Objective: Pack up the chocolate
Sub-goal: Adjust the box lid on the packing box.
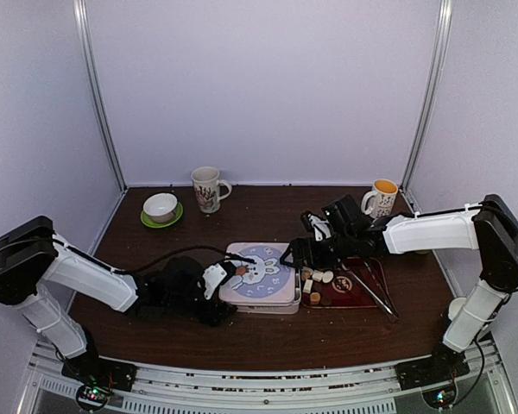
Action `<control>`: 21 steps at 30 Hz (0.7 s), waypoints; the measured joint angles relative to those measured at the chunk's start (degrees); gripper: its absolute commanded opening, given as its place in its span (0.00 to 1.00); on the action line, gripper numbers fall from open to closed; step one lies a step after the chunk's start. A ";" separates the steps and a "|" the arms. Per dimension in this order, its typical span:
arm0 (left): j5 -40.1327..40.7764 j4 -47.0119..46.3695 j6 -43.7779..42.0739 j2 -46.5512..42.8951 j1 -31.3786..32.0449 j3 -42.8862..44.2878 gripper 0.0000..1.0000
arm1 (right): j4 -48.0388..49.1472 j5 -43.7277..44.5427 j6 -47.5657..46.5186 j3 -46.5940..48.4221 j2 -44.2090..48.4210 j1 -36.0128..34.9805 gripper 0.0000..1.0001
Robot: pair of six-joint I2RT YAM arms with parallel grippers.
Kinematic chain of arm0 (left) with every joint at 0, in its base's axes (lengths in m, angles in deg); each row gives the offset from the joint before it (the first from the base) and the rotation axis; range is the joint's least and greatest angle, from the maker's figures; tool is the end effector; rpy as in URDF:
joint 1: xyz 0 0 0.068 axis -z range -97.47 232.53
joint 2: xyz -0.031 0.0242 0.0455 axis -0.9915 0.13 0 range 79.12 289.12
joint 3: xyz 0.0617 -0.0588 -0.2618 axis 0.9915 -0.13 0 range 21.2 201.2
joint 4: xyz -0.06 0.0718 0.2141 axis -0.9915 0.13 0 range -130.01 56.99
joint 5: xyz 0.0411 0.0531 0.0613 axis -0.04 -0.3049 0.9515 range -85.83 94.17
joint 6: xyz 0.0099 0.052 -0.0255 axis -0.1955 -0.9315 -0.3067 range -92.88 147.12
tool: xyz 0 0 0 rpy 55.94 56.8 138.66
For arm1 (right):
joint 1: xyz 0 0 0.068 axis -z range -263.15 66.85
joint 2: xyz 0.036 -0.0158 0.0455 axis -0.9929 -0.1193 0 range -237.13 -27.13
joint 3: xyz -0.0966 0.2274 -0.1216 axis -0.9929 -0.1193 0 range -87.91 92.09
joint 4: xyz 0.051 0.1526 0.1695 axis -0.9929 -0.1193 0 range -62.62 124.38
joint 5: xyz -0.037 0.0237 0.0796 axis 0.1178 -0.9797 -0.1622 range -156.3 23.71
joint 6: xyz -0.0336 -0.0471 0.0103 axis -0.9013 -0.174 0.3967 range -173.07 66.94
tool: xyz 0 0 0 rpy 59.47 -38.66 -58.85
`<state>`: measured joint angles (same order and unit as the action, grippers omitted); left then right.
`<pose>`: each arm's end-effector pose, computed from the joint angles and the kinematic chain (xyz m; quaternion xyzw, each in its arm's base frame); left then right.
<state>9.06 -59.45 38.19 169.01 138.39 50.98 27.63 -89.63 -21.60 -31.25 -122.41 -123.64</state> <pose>0.1529 -0.2188 0.1476 0.3294 0.8463 -0.1975 0.3692 0.2396 0.2268 0.2111 -0.1478 0.8971 0.3699 0.1911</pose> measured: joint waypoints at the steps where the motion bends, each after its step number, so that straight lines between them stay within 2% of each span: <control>1: -0.07 0.20 -0.09 0.22 0.00 0.37 0.79 | 0.00 -0.02 0.02 0.00 0.00 0.00 1.00; 9: -2.34 0.50 -1.97 0.46 0.00 1.64 0.73 | 0.13 -1.36 0.72 0.02 -0.22 0.00 0.99; 16: -4.76 0.50 -4.52 0.94 -0.07 3.30 0.70 | 2.78 -4.00 3.54 -0.09 -0.79 -0.07 0.88; 21: -5.38 1.14 -5.81 2.12 -0.37 3.89 0.68 | 3.65 -5.03 5.18 -1.20 -1.31 -0.31 0.84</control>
<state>3.68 -58.31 32.38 171.13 138.01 54.87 31.28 -94.65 -16.42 -32.45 -123.72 -123.94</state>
